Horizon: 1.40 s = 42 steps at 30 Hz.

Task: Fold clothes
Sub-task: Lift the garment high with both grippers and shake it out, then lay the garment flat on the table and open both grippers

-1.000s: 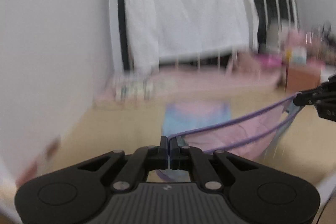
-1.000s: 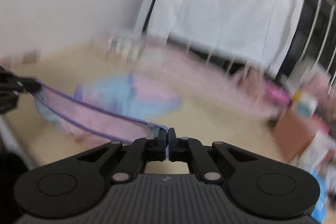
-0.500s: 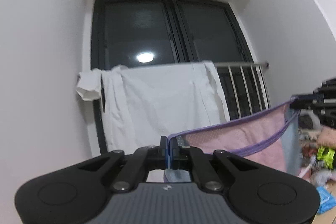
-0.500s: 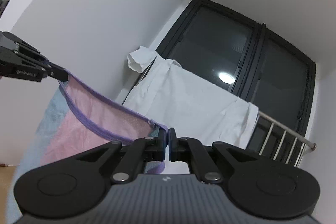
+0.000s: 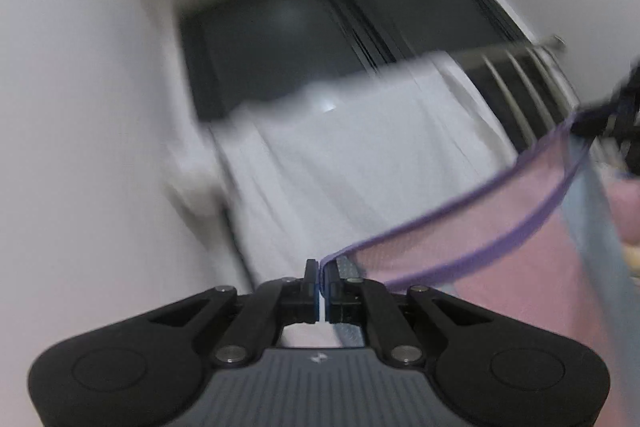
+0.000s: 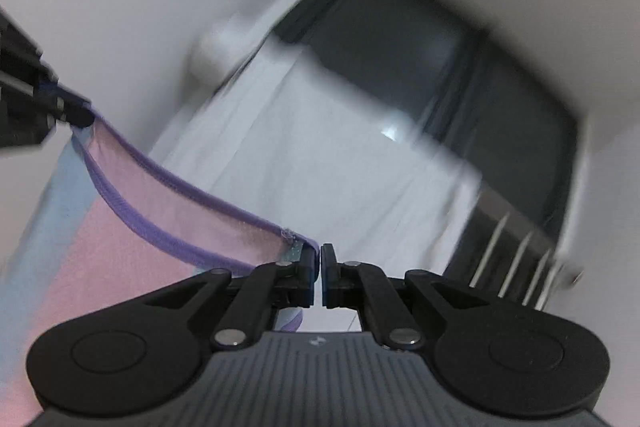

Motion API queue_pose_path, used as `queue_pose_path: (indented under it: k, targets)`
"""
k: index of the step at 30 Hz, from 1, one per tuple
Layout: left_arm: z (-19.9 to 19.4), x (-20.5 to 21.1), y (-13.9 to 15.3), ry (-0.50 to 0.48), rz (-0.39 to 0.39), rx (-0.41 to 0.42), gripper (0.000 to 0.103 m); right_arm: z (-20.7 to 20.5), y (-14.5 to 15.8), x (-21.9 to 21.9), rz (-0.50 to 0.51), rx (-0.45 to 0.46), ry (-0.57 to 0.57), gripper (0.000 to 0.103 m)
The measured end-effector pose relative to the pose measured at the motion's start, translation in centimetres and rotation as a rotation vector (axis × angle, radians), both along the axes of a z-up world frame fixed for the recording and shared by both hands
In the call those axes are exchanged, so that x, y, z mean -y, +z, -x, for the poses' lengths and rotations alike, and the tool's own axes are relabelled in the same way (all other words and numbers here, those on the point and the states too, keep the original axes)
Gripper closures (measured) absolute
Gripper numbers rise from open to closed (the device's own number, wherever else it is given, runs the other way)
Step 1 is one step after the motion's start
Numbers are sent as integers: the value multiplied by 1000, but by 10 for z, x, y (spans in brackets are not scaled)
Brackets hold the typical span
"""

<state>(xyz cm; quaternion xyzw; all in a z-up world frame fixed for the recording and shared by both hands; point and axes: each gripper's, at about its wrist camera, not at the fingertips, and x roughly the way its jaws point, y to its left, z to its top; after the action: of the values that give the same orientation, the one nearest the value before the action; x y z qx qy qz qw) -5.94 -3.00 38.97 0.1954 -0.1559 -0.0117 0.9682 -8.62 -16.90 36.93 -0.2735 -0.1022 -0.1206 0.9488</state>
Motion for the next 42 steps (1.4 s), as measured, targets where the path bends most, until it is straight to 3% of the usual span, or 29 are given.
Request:
queue_pose_path:
  k: [1,4,7,8,11,15,17,19,20,21,22,23,24,27,28,32,36,39,41,42]
  targets:
    - [8,0,-1,-10,0,0,102,10,12,-2,-16,60,-4,101]
    - [29,-4,-9,-62,0,-58,101,46,25,-8,8,97,9,101]
    - [49,-8,-18,-114,-1,-117,101,49,-38,-2,-29,-87,29,100]
    - [50,-10,-30,-123,-6,-176,101,49,-59,0,-41,-150,36,100]
    - [39,-17,-103,-146,-5,-424,101,52,-122,5,-78,-337,56,100]
    - [46,-33,-182,-171,94,-633,100,55,-207,13,-127,-586,83,100]
    - [50,-41,-220,-183,147,-733,89,57,-250,17,-152,-711,96,98]
    - [54,-50,-258,-195,201,-833,89,61,-263,26,-242,-757,133,92]
    - [56,-54,-278,-201,228,-884,85,63,-270,30,-287,-779,151,81]
    - [58,-58,-297,-207,255,-934,78,65,-276,35,-333,-801,169,74]
    - [60,-62,-316,-213,282,-984,62,67,-283,39,-379,-823,188,59]
    - [62,-66,-335,-219,309,-1034,49,69,-290,44,-425,-845,206,52]
    - [63,-70,-354,-224,336,-1083,47,71,-296,49,-472,-866,224,51]
    - [51,-73,-346,-220,414,-1093,47,77,-316,62,-611,-928,280,51]
    - [42,-70,-339,-207,419,-1089,47,72,-314,61,-611,-908,253,51]
    - [8,-43,-348,-138,344,-1075,48,53,-305,54,-605,-822,140,52]
    - [5,-37,-364,-121,317,-1086,50,38,-322,41,-607,-842,74,56]
    - [11,-38,-370,-112,284,-1062,57,30,-336,37,-614,-871,69,66]
    - [15,-41,-370,-109,267,-1058,59,31,-342,36,-614,-883,59,79]
    - [17,-42,-370,-108,260,-1057,61,31,-345,35,-614,-888,54,80]
